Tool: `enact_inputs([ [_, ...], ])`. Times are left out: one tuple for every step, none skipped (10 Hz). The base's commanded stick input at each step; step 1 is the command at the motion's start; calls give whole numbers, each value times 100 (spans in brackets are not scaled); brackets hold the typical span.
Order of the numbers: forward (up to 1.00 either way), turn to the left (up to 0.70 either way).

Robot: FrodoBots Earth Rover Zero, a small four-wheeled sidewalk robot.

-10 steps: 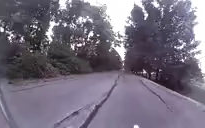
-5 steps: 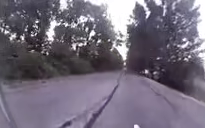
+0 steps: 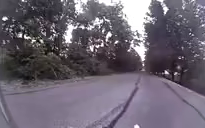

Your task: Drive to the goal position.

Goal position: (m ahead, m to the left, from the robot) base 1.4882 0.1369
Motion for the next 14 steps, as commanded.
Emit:
enact_inputs([
  [70,0],
  [70,0],
  [70,0],
  [70,0],
  [70,0],
  [70,0],
  [70,0],
  [70,0],
  [70,0],
  [70,0],
  [70,0],
  [70,0],
  [70,0],
  [70,0],
])
